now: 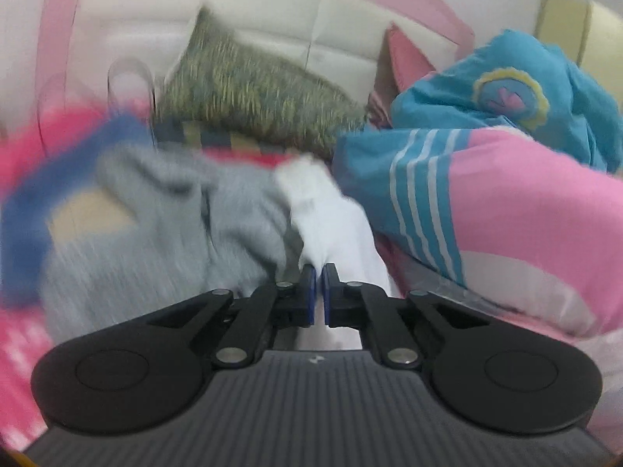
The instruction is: Fold clothes
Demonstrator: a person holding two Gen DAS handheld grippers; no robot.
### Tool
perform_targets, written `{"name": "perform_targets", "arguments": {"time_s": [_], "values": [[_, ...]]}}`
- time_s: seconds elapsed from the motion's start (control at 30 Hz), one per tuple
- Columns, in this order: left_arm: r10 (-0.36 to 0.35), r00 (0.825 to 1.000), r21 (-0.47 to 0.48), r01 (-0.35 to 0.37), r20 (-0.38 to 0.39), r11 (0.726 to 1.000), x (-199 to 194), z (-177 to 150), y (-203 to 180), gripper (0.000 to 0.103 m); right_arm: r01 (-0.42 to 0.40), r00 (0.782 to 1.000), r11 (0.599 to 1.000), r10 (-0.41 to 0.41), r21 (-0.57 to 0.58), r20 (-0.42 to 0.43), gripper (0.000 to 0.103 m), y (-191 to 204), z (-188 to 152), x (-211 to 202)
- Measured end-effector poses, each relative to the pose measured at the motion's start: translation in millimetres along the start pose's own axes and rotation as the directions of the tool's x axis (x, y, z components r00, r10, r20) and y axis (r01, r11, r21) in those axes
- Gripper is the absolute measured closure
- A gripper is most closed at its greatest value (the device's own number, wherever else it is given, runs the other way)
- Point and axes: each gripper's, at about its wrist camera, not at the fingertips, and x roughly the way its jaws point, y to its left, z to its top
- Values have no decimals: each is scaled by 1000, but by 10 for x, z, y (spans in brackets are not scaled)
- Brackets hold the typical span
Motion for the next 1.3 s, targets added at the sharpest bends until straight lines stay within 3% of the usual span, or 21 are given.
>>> {"name": "perform_targets", "arguments": {"time_s": [0.1,0.2,0.4,0.6,1.3], "values": [[1,1000,1,-1,0,1000,-7,-1,-3,57,-71,997,997,70,40,25,101,-14,-1,0],[1,1000,2,-1,1,1000,-12,-5,-13,57,-112,994,994,112,12,-1,99,108,-25,114],[1,1000,0,-1,1,1000,-13,-9,-15,57,-129,991,992,129,-12,-35,95,243,-37,167],[2,1000,-1,-2,1,1000,-13,-6,-12,57,-163,986,986,161,40,49,80,159,72,-39],[3,1000,0,-3,1,1000,-16,-3,-11,57,-107,985,986,88,124,150,78,-155,104,-344]]}}
